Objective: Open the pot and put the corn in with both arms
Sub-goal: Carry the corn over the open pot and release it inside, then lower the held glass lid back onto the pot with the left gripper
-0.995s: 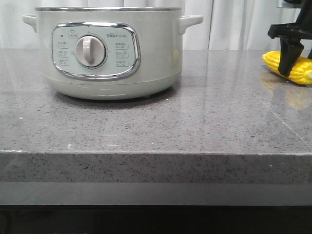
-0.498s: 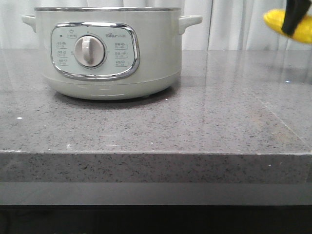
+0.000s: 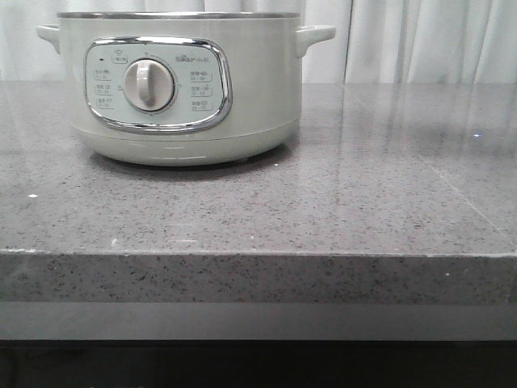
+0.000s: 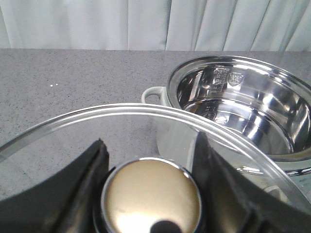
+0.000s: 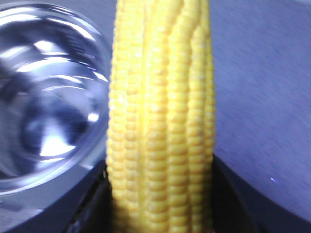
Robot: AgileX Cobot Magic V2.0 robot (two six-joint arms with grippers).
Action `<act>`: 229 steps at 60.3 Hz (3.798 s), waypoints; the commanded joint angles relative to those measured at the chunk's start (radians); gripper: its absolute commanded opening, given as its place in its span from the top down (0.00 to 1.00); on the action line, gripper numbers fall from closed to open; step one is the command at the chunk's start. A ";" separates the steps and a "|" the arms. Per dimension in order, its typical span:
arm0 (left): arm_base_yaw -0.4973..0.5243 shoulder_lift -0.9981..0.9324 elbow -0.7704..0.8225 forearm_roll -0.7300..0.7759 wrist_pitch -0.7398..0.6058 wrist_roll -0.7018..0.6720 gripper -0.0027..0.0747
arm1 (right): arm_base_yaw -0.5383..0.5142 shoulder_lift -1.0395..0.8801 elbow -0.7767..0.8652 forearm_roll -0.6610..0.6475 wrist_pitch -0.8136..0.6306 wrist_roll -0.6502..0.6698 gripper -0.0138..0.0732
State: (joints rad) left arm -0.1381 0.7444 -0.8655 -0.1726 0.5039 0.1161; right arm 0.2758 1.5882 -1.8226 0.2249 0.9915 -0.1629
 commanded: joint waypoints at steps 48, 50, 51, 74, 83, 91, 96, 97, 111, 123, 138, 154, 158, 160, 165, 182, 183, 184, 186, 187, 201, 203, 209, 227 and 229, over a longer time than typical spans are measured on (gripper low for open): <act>0.000 -0.012 -0.032 -0.023 -0.139 -0.010 0.65 | 0.290 0.294 -0.237 0.008 -0.128 -0.053 0.50; 0.000 -0.012 -0.032 -0.023 -0.137 -0.010 0.65 | 0.290 0.304 -0.237 0.003 -0.121 -0.053 0.50; 0.000 -0.012 -0.032 -0.023 -0.137 -0.010 0.65 | 0.290 0.308 -0.237 0.001 -0.118 -0.053 0.50; 0.000 -0.012 -0.032 -0.023 -0.135 -0.010 0.65 | 0.290 0.341 -0.237 -0.042 -0.065 -0.053 0.37; 0.000 -0.012 -0.032 -0.023 -0.135 -0.010 0.65 | 0.290 0.341 -0.237 -0.042 -0.086 -0.053 0.25; 0.000 -0.012 -0.032 -0.023 -0.135 -0.010 0.65 | 0.287 0.331 -0.237 -0.033 -0.116 -0.052 0.26; 0.000 -0.012 -0.032 -0.023 -0.135 -0.010 0.65 | 0.286 0.303 -0.237 -0.025 -0.110 -0.039 0.26; 0.000 -0.012 -0.032 -0.023 -0.135 -0.010 0.65 | 0.286 0.297 -0.237 -0.023 -0.108 -0.035 0.26; 0.000 -0.012 -0.032 -0.023 -0.135 -0.010 0.65 | 0.286 0.143 -0.114 -0.018 -0.182 0.015 0.26; 0.000 -0.012 -0.032 -0.023 -0.135 -0.010 0.65 | 0.286 -0.066 0.167 -0.018 -0.320 0.008 0.26; 0.000 -0.012 -0.032 -0.023 -0.135 -0.010 0.65 | 0.286 -0.327 0.500 -0.018 -0.503 0.006 0.26; 0.000 -0.012 -0.032 -0.023 -0.131 -0.010 0.65 | 0.286 -0.571 0.752 -0.018 -0.587 0.006 0.26; 0.000 -0.012 -0.032 -0.023 -0.131 -0.010 0.65 | 0.286 -0.628 0.810 -0.018 -0.600 0.006 0.26; 0.000 -0.012 -0.032 -0.023 -0.131 -0.010 0.65 | 0.286 -0.657 0.836 -0.018 -0.609 0.006 0.26; 0.000 -0.012 -0.032 -0.023 -0.131 -0.010 0.65 | 0.286 -0.718 0.887 -0.018 -0.634 0.006 0.26; -0.008 0.020 -0.032 -0.023 -0.168 -0.010 0.65 | 0.286 -0.797 0.954 -0.018 -0.663 0.006 0.26; -0.015 0.025 -0.032 -0.023 -0.176 -0.010 0.65 | 0.286 -0.797 0.954 -0.018 -0.663 0.006 0.26; -0.019 0.029 -0.035 -0.023 -0.178 -0.010 0.65 | 0.286 -0.797 0.954 -0.018 -0.663 0.006 0.26; -0.031 0.038 -0.041 -0.023 -0.186 -0.010 0.65 | 0.286 -0.797 0.954 -0.018 -0.659 0.006 0.26; -0.037 0.042 -0.044 -0.023 -0.189 -0.010 0.65 | 0.286 -0.797 0.954 -0.018 -0.656 0.006 0.26; -0.190 0.154 -0.140 -0.023 -0.254 -0.010 0.65 | 0.286 -0.793 0.954 -0.018 -0.633 0.006 0.26; -0.212 0.178 -0.159 -0.023 -0.267 -0.010 0.65 | 0.286 -0.793 0.954 -0.018 -0.633 0.006 0.26; -0.260 0.246 -0.212 -0.023 -0.305 -0.010 0.65 | 0.286 -0.793 0.954 -0.018 -0.633 0.006 0.26; -0.324 0.488 -0.382 -0.024 -0.395 -0.010 0.65 | 0.286 -0.793 0.954 -0.018 -0.633 0.006 0.26; -0.329 0.513 -0.402 -0.027 -0.397 -0.010 0.65 | 0.286 -0.793 0.954 -0.018 -0.633 0.006 0.26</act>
State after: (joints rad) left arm -0.4524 1.2333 -1.1800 -0.1837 0.2726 0.1161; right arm 0.5676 0.8026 -0.8416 0.1979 0.4255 -0.1509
